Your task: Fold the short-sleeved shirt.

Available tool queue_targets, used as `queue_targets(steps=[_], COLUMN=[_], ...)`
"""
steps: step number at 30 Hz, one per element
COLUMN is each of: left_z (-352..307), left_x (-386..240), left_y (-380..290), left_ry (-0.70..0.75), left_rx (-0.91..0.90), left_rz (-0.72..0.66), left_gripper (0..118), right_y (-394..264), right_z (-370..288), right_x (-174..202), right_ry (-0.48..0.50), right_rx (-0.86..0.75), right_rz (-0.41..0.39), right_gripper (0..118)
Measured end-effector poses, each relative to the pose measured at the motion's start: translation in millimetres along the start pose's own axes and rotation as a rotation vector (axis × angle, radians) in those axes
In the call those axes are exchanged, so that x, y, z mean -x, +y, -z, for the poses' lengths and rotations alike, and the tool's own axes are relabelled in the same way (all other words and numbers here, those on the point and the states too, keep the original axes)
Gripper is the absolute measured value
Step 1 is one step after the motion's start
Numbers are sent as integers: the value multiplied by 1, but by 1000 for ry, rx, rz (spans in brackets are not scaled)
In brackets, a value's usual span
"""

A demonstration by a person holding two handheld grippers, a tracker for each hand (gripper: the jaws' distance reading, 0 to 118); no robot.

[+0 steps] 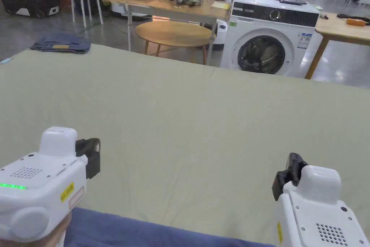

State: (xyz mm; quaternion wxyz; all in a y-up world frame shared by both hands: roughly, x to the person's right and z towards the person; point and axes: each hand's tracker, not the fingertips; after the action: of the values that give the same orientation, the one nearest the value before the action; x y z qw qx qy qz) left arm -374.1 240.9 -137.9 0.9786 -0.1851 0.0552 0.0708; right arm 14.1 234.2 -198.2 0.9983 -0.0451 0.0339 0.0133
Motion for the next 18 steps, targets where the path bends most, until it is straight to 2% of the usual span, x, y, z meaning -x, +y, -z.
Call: queue_targets(steps=[6,7,10,11,12,14,15,18], left_z=[20,38,49,42,47,56,59,76], left_x=[96,131,166,153,159,167,167,175], left_y=[-21,-33,-50,-50,-56,-67,-73,-96], left_ry=[-215,-259,-377,-390,-410,-424,-426,-491], left_rx=[360,420,524,564,599,668,694,800], left_rz=[-254,-292,-400,-437,-458,-458,-462,-547], left_gripper=[0,0,2,4,19,56,70,72], right_y=[-5,-7,-11,-12,-13,-16,-18,-21], right_z=[8,9,12,13,14,15,15,16], right_x=[4,5,5,5,4,4,4,3], right_ry=[31,34,41,42,45,46,46,49], right_rx=[36,43,62,68,74,86,92,110], right_rz=[-25,-29,-33,-35,-33,-30,-31,-29], right_gripper=[0,0,0,0,0,0,0,0])
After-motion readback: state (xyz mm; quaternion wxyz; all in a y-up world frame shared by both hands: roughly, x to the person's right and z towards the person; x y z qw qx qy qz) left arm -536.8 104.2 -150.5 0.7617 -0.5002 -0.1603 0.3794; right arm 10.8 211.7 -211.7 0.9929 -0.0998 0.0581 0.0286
